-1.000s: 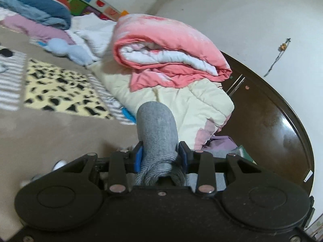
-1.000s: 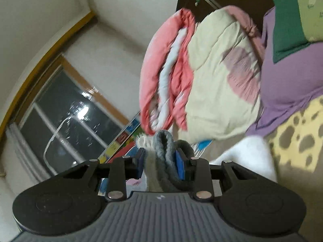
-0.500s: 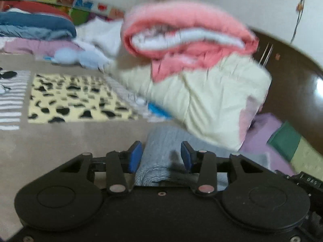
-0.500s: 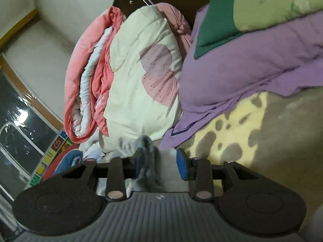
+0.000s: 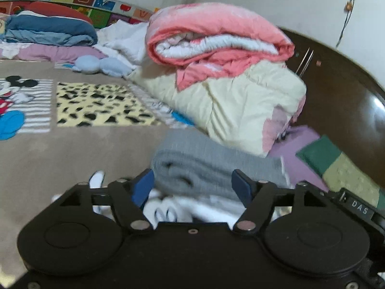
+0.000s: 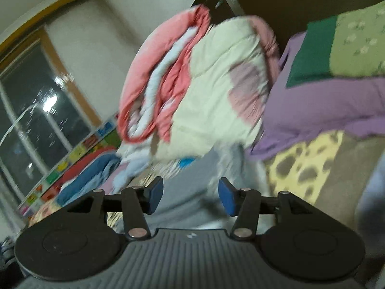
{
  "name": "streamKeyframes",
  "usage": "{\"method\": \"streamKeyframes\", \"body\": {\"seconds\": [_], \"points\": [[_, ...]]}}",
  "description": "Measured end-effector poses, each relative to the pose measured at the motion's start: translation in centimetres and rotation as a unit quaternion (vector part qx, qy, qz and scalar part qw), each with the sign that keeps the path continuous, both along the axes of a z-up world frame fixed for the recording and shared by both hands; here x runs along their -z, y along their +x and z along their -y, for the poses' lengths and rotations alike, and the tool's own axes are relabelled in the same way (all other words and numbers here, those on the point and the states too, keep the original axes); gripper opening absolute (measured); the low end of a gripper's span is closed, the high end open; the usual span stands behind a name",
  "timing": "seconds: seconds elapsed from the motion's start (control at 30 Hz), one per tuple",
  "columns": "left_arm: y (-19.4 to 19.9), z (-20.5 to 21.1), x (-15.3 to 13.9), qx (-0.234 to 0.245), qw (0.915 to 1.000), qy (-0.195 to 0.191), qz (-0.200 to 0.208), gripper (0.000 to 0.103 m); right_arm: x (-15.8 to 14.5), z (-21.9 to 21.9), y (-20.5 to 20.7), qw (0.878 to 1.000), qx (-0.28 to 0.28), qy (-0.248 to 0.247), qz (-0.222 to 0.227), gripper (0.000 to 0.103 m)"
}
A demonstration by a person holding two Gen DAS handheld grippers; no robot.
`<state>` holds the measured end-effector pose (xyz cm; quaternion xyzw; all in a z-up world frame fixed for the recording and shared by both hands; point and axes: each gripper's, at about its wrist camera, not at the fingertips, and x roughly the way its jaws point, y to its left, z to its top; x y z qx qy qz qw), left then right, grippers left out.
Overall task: Fold clothes
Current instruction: 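Open both grippers and withdraw from the stacked sweatpants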
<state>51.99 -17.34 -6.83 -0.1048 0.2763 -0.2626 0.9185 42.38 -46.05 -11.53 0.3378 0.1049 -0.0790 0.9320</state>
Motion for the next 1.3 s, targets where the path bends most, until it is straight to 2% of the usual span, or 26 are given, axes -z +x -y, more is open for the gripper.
{"method": "streamKeyframes", "body": {"seconds": [0.03,0.07,0.1,0.13,0.17,0.23,0.33,0.4,0.47,0.63,0.93,1.3], "points": [[-1.0,0.0,-0.2,-0.003,0.9999,0.013,0.000,0.081,-0.2,-0.4,-0.3,1.000,-0.013,0.001,-0.008,0.055],[-1.8,-0.1,-0.4,-0.005,0.9997,0.024,-0.001,0.087,-0.2,-0.8,-0.9,1.000,-0.023,0.006,-0.014,0.063],[-2.6,-0.2,-0.5,-0.007,0.9994,0.033,-0.003,0.088,-0.2,-1.2,-1.6,0.999,-0.027,0.009,-0.022,0.068],[-3.3,-0.2,-0.6,-0.007,0.9991,0.040,-0.010,0.088,-0.2,-1.6,-2.3,0.999,-0.032,0.013,-0.030,0.080],[-4.0,-0.3,-0.8,-0.008,0.9987,0.047,-0.015,0.089,-0.4,-1.9,-2.8,0.998,-0.037,0.014,-0.039,0.086],[-5.3,-0.4,-1.1,-0.018,0.9974,0.067,-0.019,0.092,-0.9,-2.4,-3.9,0.997,-0.051,0.012,-0.052,0.090],[-7.2,-0.7,-1.5,-0.033,0.9941,0.102,-0.017,0.096,-2.1,-3.4,-5.8,0.996,-0.054,-0.002,-0.064,0.103],[-8.3,-1.0,-1.9,-0.052,0.9910,0.123,-0.010,0.102,-2.7,-3.9,-6.7,0.995,-0.059,-0.007,-0.075,0.103],[-9.3,-1.4,-2.3,-0.072,0.9875,0.140,-0.003,0.103,-3.3,-4.2,-7.3,0.993,-0.068,-0.015,-0.092,0.103],[-11.3,-2.1,-3.8,-0.077,0.9871,0.140,0.004,0.103,-4.5,-4.9,-8.2,0.987,-0.077,-0.037,-0.136,0.103],[-14.6,-0.2,-6.1,-0.069,0.9747,0.207,0.050,0.103,-6.3,-6.0,-10.7,0.983,-0.073,-0.075,-0.153,0.103],[-16.8,1.4,-6.3,-0.076,0.9690,0.228,0.057,0.103,-7.7,-5.0,-12.9,0.980,-0.052,-0.104,-0.162,0.103]]}}
